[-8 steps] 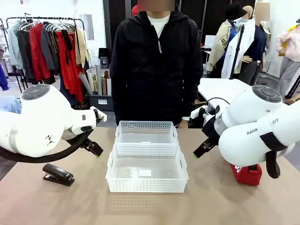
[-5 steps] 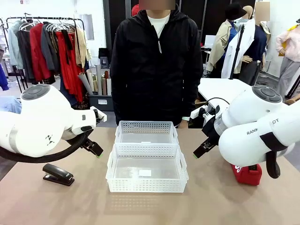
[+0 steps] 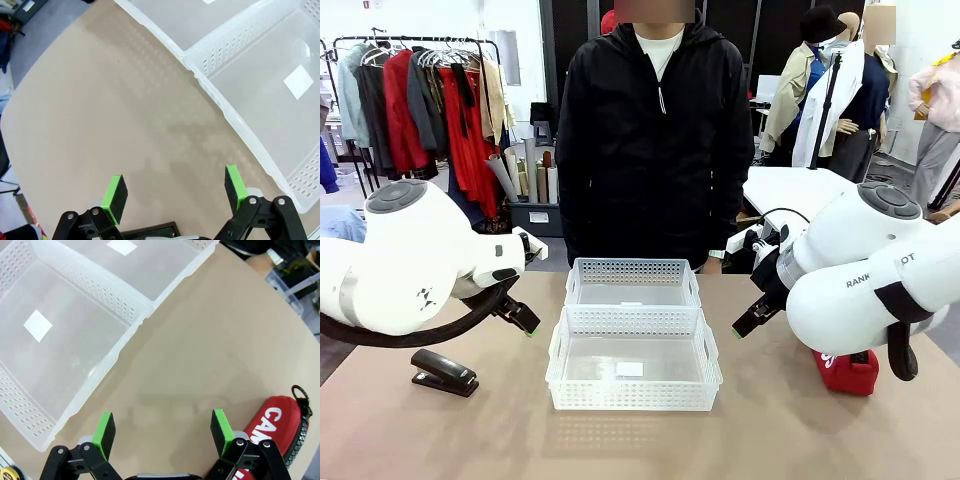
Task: Distribute items into two baskets.
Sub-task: Pick up the Pencil pouch that the person points to.
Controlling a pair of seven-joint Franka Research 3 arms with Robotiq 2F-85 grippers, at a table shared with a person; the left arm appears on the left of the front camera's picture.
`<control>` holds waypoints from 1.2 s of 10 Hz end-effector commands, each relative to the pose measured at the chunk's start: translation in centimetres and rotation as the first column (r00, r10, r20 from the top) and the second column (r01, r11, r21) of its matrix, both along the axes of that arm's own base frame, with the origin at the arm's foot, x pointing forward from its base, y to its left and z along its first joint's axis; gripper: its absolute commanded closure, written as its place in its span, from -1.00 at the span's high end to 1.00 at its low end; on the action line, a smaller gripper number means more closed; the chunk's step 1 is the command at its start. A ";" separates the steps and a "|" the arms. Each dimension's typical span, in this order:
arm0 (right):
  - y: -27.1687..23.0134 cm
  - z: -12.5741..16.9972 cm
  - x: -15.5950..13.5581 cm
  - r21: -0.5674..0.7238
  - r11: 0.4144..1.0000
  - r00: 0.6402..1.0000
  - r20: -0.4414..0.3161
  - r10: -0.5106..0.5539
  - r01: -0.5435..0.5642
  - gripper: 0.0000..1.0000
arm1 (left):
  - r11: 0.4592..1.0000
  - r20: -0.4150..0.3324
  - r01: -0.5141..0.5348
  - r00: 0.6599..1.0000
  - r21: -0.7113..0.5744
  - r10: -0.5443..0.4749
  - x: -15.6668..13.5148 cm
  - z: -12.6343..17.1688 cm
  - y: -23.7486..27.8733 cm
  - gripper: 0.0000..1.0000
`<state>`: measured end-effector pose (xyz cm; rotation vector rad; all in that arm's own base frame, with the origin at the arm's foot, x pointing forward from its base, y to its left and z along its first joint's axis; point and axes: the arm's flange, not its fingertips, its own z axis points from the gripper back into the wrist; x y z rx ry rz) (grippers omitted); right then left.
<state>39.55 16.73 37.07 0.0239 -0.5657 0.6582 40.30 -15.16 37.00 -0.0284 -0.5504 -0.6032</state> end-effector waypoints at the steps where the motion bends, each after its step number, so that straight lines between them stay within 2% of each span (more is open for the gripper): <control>1: 0.0 0.0 0.0 0.001 1.000 1.000 0.001 0.000 0.000 1.00 | 1.000 0.000 0.000 1.000 0.000 0.000 0.0 0.0 0.0 1.00; 4: 0.0 0.0 0.0 0.000 1.000 1.000 0.000 0.000 0.000 1.00 | 1.000 0.000 0.000 1.000 0.000 0.000 0.0 0.0 0.0 1.00; 7: -2.3 2.6 -0.4 0.042 0.999 0.998 -0.065 0.002 0.001 1.00 | 0.997 0.050 -0.053 0.997 -0.060 0.056 -1.5 3.9 2.1 1.00; 10: -6.9 6.1 -0.6 0.141 0.987 0.996 -0.063 -0.063 0.071 1.00 | 0.993 0.068 -0.077 0.994 -0.093 0.084 -2.8 8.0 4.7 1.00; 12: -11.6 9.0 -0.8 0.181 0.976 0.992 -0.053 -0.112 0.119 1.00 | 0.989 0.054 -0.089 0.994 -0.114 0.096 -3.9 10.7 8.8 1.00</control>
